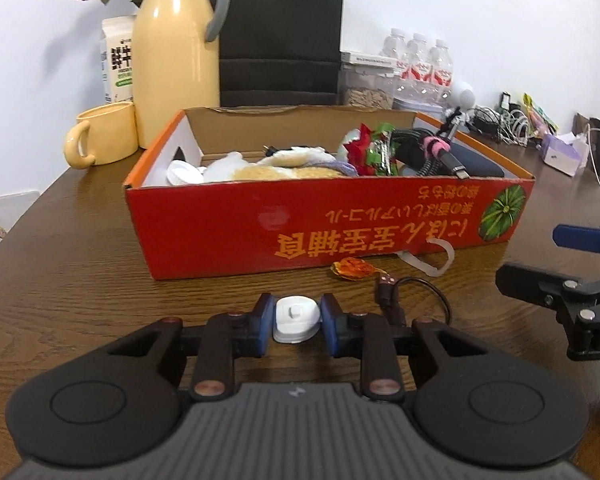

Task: Organize objects
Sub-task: 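Grasp the white cap on the table with the left gripper while the right gripper grasps the black cable, then carry the white cap and black cable into the box and open both grippers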

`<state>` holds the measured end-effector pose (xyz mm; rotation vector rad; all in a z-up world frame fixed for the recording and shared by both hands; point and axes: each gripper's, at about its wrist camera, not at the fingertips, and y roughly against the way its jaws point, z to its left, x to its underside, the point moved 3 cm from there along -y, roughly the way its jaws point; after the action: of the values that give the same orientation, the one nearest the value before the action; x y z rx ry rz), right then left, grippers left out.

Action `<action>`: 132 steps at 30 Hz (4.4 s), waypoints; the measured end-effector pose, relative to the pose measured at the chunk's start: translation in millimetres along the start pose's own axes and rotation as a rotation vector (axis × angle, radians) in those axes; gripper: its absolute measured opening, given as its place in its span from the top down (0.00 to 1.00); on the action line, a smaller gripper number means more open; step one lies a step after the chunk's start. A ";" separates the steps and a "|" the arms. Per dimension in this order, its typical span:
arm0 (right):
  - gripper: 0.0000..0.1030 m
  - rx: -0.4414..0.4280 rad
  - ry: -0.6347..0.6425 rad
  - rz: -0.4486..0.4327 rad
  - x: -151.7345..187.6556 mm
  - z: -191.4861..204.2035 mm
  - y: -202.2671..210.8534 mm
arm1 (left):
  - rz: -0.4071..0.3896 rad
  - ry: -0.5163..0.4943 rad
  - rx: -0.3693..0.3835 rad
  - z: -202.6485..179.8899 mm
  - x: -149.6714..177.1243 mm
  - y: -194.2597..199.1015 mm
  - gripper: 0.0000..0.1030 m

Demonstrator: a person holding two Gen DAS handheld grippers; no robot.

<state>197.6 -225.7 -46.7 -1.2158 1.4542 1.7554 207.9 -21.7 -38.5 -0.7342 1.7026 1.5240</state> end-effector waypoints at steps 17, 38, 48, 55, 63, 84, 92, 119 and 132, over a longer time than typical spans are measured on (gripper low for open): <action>0.21 -0.051 0.015 -0.035 0.3 21.4 8.6 | -0.085 0.079 -0.079 24.2 -3.4 14.3 0.74; 0.72 -0.106 0.030 0.165 -7.4 82.4 -52.9 | -0.117 0.074 -0.047 26.2 0.0 24.2 0.74; 0.88 -0.115 0.035 0.162 -8.2 82.6 -52.2 | -0.116 0.075 -0.049 26.6 0.6 24.7 0.74; 0.88 -0.135 0.012 0.098 -4.8 80.4 -31.5 | -0.127 0.075 -0.047 27.0 1.5 26.3 0.74; 0.88 -0.120 0.036 -0.056 -7.2 79.2 1.3 | -0.159 0.093 -0.060 28.5 -2.2 32.5 0.74; 0.88 -0.020 0.038 -0.262 -102.3 58.1 -54.9 | -0.266 0.194 -0.080 33.9 -104.8 -1.7 0.74; 0.88 0.001 0.014 -0.226 -109.7 39.4 -87.9 | -0.240 0.179 -0.118 35.9 -116.1 -40.6 0.74; 0.05 0.023 -0.014 -0.235 -93.4 31.0 -65.6 | -0.412 0.176 -0.200 37.5 -103.6 -3.3 0.00; 0.03 0.009 0.032 -0.242 -66.5 31.0 -40.3 | -0.435 0.133 -0.157 31.0 -77.9 20.3 0.00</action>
<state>251.9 -176.9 -5.8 -1.3586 1.2715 1.5720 240.6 7.7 35.6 -1.2232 1.4044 1.3300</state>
